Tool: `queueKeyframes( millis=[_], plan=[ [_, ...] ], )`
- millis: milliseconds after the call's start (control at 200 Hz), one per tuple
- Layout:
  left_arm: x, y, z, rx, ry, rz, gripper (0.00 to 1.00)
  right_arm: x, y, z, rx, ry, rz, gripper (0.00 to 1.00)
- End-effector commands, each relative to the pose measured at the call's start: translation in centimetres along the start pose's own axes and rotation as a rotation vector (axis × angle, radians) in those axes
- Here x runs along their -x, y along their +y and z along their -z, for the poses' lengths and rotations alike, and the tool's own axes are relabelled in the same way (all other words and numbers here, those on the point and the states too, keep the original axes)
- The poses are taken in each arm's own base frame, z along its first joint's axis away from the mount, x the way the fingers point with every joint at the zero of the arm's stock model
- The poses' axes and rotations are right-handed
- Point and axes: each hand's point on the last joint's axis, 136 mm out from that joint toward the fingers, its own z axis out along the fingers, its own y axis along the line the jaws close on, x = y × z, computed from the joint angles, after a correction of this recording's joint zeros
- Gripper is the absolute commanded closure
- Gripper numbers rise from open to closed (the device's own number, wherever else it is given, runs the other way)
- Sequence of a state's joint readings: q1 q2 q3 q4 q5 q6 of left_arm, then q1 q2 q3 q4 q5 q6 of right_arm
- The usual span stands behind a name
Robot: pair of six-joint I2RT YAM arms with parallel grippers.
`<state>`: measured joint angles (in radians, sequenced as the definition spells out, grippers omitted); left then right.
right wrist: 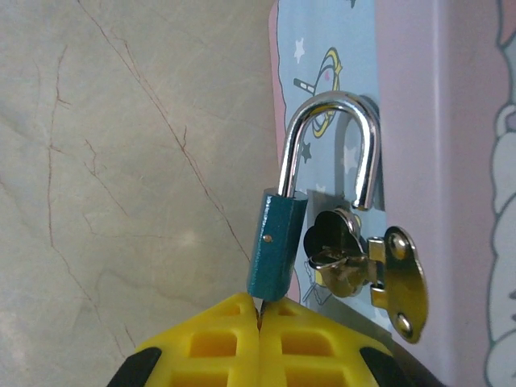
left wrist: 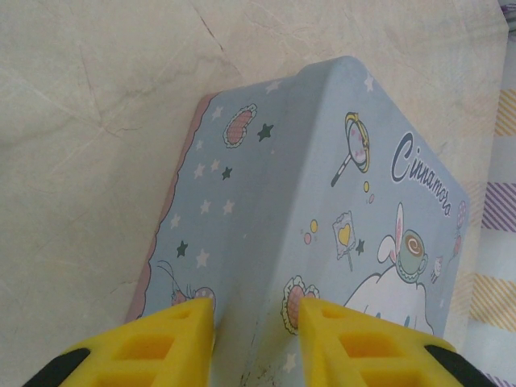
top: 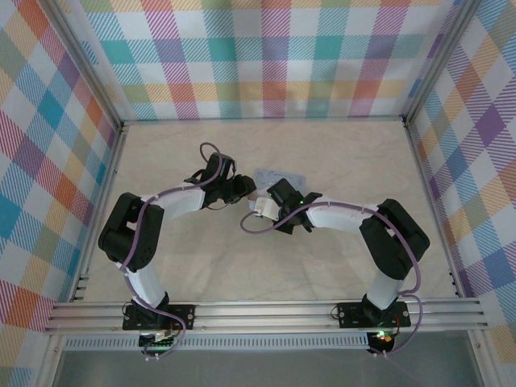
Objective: Unlock a padlock with a key
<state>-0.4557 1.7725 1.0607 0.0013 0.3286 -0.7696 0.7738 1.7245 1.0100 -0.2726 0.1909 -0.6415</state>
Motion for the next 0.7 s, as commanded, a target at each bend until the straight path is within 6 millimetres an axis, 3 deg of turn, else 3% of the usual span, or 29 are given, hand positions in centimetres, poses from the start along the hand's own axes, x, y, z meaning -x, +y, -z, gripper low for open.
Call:
queueKeyframes(
  millis=[0,250,430,700],
  plan=[
    [-0.2,0.0,0.3,0.001,0.012,0.013,0.67,1.4,-0.4,1.1,-0.024,-0.060,0.016,1.00],
    [0.1,0.3,0.6,0.014,-0.003,0.021,0.65,2.1,-0.2,2.1,-0.021,-0.097,0.021,1.00],
    [1.2,1.2,1.9,0.032,-0.053,0.047,0.59,2.7,-0.2,3.2,-0.029,-0.133,0.018,1.00],
    [1.8,0.8,3.4,0.015,-0.089,0.040,0.51,3.2,-0.3,4.3,-0.034,-0.168,0.015,1.00]
  ],
)
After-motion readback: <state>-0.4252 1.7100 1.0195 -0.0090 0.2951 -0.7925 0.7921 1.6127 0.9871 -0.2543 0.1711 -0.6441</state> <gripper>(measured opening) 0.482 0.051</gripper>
